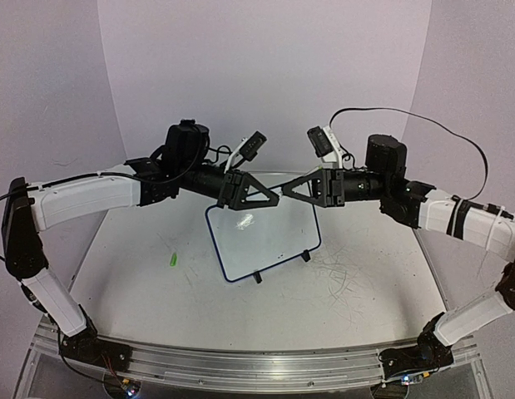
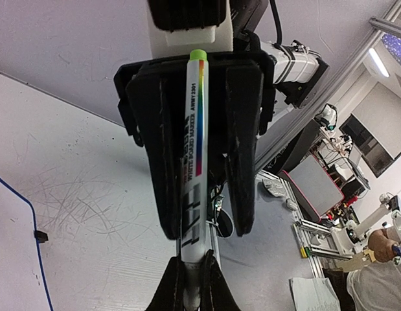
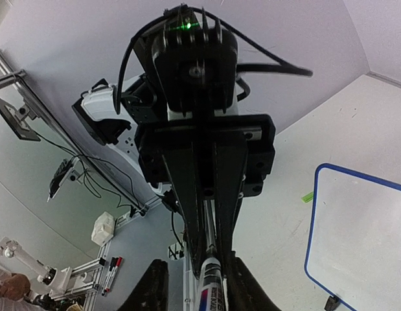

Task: Write a sentence on the whiteboard
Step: Pass from the left arm to the right

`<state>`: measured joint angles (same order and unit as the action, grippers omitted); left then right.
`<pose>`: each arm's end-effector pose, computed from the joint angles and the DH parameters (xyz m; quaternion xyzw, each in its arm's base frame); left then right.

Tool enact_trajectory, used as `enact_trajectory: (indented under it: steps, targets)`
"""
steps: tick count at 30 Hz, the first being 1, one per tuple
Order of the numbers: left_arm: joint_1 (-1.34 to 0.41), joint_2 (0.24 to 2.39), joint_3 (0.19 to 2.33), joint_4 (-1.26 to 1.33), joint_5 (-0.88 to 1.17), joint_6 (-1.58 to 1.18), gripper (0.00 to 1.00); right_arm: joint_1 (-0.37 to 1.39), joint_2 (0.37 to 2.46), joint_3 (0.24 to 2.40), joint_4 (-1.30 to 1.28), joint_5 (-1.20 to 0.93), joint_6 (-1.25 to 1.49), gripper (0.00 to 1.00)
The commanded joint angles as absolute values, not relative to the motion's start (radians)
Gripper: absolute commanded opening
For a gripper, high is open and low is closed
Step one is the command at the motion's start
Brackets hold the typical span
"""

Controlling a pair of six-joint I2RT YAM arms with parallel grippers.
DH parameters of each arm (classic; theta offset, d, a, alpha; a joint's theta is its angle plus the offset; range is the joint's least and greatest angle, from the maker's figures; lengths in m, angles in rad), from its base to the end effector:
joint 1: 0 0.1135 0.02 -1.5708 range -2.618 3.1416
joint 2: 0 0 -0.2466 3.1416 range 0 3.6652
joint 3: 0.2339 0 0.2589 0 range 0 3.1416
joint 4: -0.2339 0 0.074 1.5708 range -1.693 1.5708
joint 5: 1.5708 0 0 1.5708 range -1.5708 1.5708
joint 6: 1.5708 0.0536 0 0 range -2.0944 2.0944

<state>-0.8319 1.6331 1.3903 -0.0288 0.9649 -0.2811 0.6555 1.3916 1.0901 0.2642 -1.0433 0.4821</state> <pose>0.2334 -0.3216 0.3293 0.4619 0.6025 -0.5967 0.2598 0.2375 0.2411 0.3349 -0.3985 0.5921 0.6264 0.3135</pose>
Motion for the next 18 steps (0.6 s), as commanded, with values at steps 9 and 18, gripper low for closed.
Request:
enact_trajectory:
  steps: [9, 18]
  targets:
    - [-0.843, 1.571, 1.378, 0.062, 0.972, -0.302, 0.0, 0.691, 1.429, 1.13, 0.322, -1.069, 0.501, 0.16]
    - [-0.844, 1.568, 1.366, 0.063, 0.976, -0.304, 0.0, 0.691, 1.425, 1.134, 0.35, -1.028, 0.531, 0.0]
